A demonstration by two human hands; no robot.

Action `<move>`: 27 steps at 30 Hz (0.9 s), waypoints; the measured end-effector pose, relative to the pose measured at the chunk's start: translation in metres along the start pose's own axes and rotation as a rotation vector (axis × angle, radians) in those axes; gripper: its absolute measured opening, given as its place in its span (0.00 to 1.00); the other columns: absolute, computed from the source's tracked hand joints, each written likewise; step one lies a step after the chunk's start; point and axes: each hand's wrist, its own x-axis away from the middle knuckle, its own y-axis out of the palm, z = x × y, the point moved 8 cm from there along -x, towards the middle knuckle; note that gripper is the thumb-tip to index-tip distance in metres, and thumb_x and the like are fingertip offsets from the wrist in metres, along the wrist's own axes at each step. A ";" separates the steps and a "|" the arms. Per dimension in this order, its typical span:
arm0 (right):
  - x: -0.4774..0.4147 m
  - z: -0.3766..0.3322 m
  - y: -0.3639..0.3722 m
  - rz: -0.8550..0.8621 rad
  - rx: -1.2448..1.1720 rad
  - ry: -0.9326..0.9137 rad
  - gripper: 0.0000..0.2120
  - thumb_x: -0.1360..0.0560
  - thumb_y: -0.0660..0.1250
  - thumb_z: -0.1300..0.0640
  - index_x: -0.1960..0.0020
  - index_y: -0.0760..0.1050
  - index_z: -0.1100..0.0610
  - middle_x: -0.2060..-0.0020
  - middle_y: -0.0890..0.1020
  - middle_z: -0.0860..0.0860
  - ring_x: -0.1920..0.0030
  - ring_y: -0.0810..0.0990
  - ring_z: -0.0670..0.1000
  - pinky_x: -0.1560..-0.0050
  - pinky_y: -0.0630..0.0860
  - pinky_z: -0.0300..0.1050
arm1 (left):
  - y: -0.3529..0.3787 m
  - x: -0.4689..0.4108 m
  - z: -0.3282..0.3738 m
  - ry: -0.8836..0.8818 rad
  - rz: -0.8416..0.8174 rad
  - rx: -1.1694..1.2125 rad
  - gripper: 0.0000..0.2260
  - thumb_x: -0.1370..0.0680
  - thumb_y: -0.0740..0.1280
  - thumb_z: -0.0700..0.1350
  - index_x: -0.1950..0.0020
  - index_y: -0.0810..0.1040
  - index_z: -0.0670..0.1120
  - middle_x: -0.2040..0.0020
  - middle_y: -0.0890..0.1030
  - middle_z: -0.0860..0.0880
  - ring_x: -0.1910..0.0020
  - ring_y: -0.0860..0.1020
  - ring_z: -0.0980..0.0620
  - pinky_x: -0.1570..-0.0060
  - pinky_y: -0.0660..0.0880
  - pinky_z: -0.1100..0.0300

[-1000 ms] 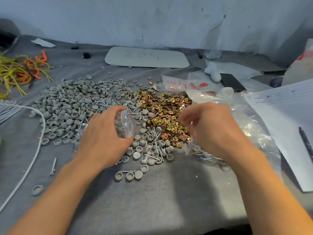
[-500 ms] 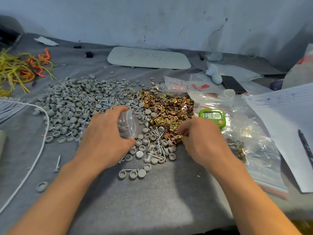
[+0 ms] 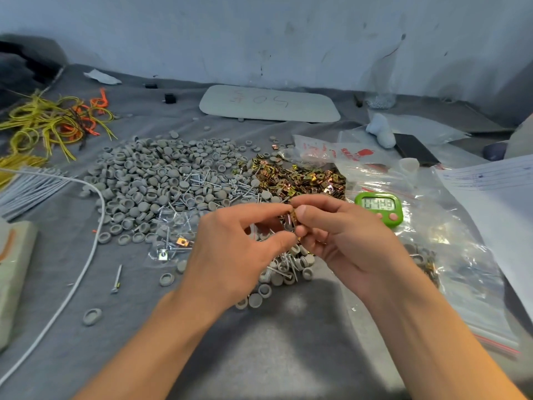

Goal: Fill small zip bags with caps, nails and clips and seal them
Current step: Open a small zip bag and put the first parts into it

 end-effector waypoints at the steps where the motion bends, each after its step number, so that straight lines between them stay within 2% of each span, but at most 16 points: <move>1: 0.000 0.000 0.000 0.000 0.003 -0.002 0.10 0.25 0.71 0.69 0.59 0.87 0.57 0.67 0.83 0.55 0.70 0.80 0.47 0.65 0.74 0.39 | -0.001 -0.001 -0.001 -0.015 0.001 0.030 0.16 0.31 0.81 0.51 0.46 0.85 0.64 0.55 0.84 0.69 0.54 0.83 0.67 0.51 0.78 0.69; 3: -0.001 0.000 -0.002 0.019 0.013 -0.001 0.08 0.25 0.71 0.69 0.56 0.86 0.58 0.68 0.82 0.54 0.72 0.77 0.47 0.66 0.72 0.40 | -0.001 -0.002 -0.002 -0.038 0.009 0.070 0.15 0.30 0.81 0.50 0.47 0.85 0.66 0.56 0.84 0.69 0.56 0.83 0.66 0.54 0.79 0.68; 7: -0.003 0.002 0.000 0.030 0.051 -0.025 0.06 0.25 0.72 0.68 0.52 0.85 0.60 0.66 0.84 0.54 0.70 0.76 0.48 0.65 0.72 0.41 | 0.000 -0.001 -0.005 -0.086 0.019 0.091 0.12 0.25 0.78 0.48 0.47 0.85 0.64 0.58 0.85 0.66 0.61 0.84 0.59 0.61 0.80 0.59; 11: -0.001 -0.011 0.001 0.072 0.302 -0.202 0.07 0.28 0.76 0.66 0.55 0.87 0.56 0.66 0.86 0.54 0.70 0.80 0.49 0.68 0.74 0.40 | -0.003 -0.002 -0.001 -0.076 0.037 0.005 0.15 0.23 0.75 0.46 0.54 0.82 0.70 0.61 0.83 0.69 0.65 0.82 0.61 0.66 0.77 0.65; 14: 0.001 -0.020 0.003 0.127 0.540 -0.337 0.08 0.28 0.75 0.64 0.56 0.88 0.52 0.67 0.87 0.51 0.69 0.85 0.50 0.66 0.79 0.43 | -0.005 -0.003 -0.003 -0.083 0.040 -0.055 0.10 0.22 0.73 0.48 0.54 0.84 0.66 0.66 0.81 0.67 0.70 0.78 0.62 0.72 0.69 0.70; 17: 0.001 -0.019 0.008 0.135 0.715 -0.391 0.08 0.28 0.74 0.62 0.56 0.88 0.49 0.68 0.86 0.46 0.67 0.86 0.47 0.62 0.84 0.47 | -0.006 -0.002 -0.007 -0.082 0.040 -0.134 0.06 0.21 0.72 0.49 0.52 0.86 0.60 0.68 0.81 0.63 0.69 0.78 0.61 0.71 0.68 0.71; 20: -0.002 -0.015 0.006 0.127 0.710 -0.345 0.08 0.28 0.74 0.63 0.58 0.87 0.51 0.69 0.86 0.47 0.68 0.86 0.47 0.61 0.85 0.47 | -0.004 -0.003 -0.008 -0.067 0.031 -0.215 0.05 0.20 0.70 0.51 0.49 0.85 0.60 0.67 0.81 0.59 0.65 0.78 0.59 0.70 0.68 0.65; 25: -0.006 -0.013 -0.002 0.144 0.744 -0.297 0.06 0.29 0.75 0.62 0.61 0.87 0.53 0.70 0.85 0.50 0.68 0.86 0.51 0.60 0.85 0.52 | 0.004 -0.005 -0.005 -0.034 0.016 -0.283 0.03 0.21 0.71 0.51 0.50 0.84 0.58 0.63 0.82 0.58 0.63 0.79 0.57 0.61 0.77 0.53; 27: -0.006 -0.011 -0.003 0.134 0.746 -0.275 0.05 0.30 0.75 0.62 0.62 0.86 0.53 0.71 0.85 0.52 0.69 0.85 0.52 0.60 0.84 0.53 | 0.003 -0.006 -0.002 -0.036 0.037 -0.281 0.07 0.23 0.73 0.51 0.46 0.86 0.59 0.58 0.85 0.59 0.60 0.80 0.58 0.54 0.78 0.59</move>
